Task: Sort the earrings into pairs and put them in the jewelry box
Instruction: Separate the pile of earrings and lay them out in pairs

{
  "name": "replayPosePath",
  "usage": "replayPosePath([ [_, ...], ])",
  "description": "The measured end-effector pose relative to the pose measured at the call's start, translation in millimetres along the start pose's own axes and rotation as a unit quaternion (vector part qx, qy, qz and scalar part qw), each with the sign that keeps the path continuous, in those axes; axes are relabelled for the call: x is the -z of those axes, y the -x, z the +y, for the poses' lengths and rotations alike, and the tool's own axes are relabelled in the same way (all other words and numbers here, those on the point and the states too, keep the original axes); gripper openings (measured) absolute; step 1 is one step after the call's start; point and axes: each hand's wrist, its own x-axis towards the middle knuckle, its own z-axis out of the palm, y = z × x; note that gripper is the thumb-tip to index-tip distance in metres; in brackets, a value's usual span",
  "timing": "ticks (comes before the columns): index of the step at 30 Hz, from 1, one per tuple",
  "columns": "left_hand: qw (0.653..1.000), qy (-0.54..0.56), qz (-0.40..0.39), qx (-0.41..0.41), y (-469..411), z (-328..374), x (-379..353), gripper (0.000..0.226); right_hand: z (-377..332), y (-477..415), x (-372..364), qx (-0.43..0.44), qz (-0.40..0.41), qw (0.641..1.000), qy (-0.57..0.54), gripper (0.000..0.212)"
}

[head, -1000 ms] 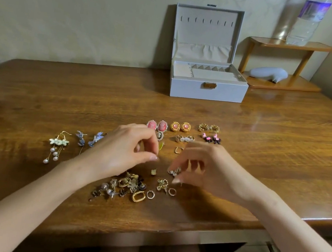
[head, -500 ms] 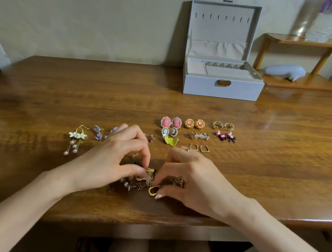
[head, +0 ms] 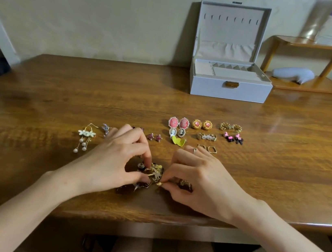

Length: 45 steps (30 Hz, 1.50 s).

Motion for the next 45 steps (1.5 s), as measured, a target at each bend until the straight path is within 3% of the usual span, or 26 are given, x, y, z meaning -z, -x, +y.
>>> replayPosePath([
  [7,0.998,-0.040,0.038,0.003,-0.2,-1.3,-7.8,0.021,2.7,2.9,9.9,-0.056,0.029,0.995,-0.080,0.008],
  [14,0.991,-0.112,0.067,-0.039,-4.4,3.2,-7.7,0.012,2.5,5.4,9.5,-0.080,0.007,0.991,-0.109,0.011],
  [24,0.992,-0.081,0.099,-0.023,-8.1,0.4,-1.3,0.011,4.5,3.3,9.3,-0.077,0.028,0.987,-0.136,0.011],
  [27,0.992,-0.027,0.125,-0.002,-7.9,3.1,5.7,0.015,5.8,5.3,7.7,-0.102,0.048,0.973,-0.201,0.003],
  [36,0.978,0.130,0.146,0.067,-16.7,12.6,11.7,0.007,11.4,3.4,12.2,-0.181,0.094,0.939,-0.276,0.014],
  [38,0.966,0.204,0.127,0.099,-19.6,15.5,11.4,0.009,13.9,4.1,12.3,-0.210,0.093,0.928,-0.295,0.012],
  [41,0.919,0.359,0.092,0.135,-23.4,18.5,11.9,0.014,17.0,5.3,13.4,-0.236,0.101,0.910,-0.325,0.014],
  [45,0.901,0.400,0.084,0.144,-26.6,19.3,11.5,0.014,20.1,5.5,15.8,-0.275,0.132,0.888,-0.345,0.019],
])
